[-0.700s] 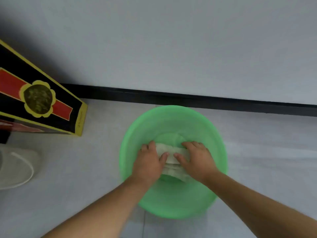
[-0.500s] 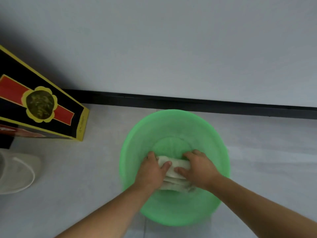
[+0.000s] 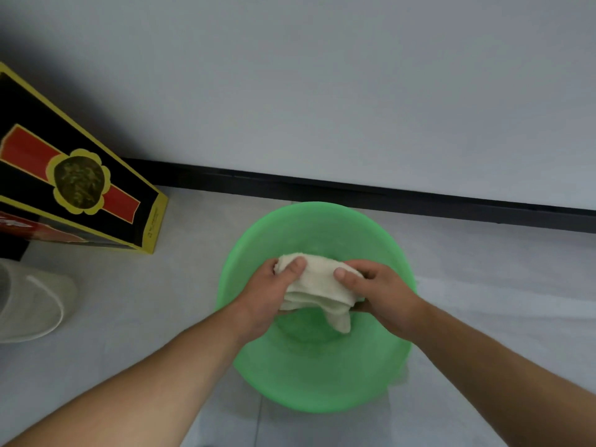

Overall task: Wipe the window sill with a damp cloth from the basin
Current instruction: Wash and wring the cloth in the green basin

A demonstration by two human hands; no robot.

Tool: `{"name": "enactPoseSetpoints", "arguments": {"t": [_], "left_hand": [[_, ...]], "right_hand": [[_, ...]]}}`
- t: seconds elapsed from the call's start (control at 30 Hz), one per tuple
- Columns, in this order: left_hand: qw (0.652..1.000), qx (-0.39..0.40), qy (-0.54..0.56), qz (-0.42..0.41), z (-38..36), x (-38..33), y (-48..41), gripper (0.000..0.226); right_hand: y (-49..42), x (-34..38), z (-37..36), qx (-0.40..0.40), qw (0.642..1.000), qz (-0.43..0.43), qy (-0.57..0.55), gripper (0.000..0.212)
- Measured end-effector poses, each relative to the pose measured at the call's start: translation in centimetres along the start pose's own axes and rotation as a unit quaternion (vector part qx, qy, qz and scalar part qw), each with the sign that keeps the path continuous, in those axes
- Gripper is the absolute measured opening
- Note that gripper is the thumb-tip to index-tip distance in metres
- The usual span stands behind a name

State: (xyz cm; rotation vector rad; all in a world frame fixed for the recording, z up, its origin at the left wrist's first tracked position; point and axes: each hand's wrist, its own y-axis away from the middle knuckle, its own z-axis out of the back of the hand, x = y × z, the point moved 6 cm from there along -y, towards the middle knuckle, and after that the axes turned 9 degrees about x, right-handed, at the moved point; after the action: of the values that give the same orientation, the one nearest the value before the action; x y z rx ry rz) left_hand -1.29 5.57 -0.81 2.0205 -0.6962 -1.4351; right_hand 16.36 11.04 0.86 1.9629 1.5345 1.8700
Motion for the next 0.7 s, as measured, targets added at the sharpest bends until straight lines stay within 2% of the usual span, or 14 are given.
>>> {"name": "enactPoseSetpoints", "arguments": {"t": [0.07, 0.13, 0.27, 0.37, 0.47, 0.57, 0.63, 0.7], "left_hand": [[0.999, -0.005, 0.051, -0.007, -0.3, -0.6, 0.0, 0.043], [0.996, -0.035, 0.078, -0.018, -0.4, -0.7, 0.1, 0.039], [0.988, -0.076, 0.118, -0.056, -1.4, 0.1, 0.4, 0.022], [0.986, -0.135, 0.033, -0.096, -1.9, 0.4, 0.2, 0.016], [0.973, -0.179, -0.054, -0.136, -1.8, 0.1, 0.2, 0.008], [0.95, -0.199, -0.169, -0.17, -1.5, -0.6, 0.8, 0.017], [0.928, -0.213, -0.241, -0.189, -1.5, -0.9, 1.2, 0.023], [0.923, -0.21, -0.256, -0.194, -1.3, -0.8, 1.1, 0.026]], "right_hand": [[-0.2, -0.2, -0.6, 0.018, 0.993, -0.001, -0.118, 0.042], [-0.5, -0.7, -1.4, 0.02, 0.984, -0.001, -0.177, 0.043], [-1.5, -1.4, -3.2, 0.003, 0.987, -0.005, -0.163, 0.045], [-1.9, -0.5, -3.6, -0.075, 0.996, 0.022, -0.053, 0.031], [-2.0, -0.2, -3.6, -0.126, 0.99, 0.058, 0.012, 0.027], [-2.4, -0.3, -3.7, -0.128, 0.99, 0.061, 0.029, 0.024], [-3.1, -0.6, -4.4, -0.098, 0.994, 0.051, -0.003, 0.042], [-3.6, -0.8, -4.8, -0.103, 0.994, 0.035, -0.018, 0.054]]}}
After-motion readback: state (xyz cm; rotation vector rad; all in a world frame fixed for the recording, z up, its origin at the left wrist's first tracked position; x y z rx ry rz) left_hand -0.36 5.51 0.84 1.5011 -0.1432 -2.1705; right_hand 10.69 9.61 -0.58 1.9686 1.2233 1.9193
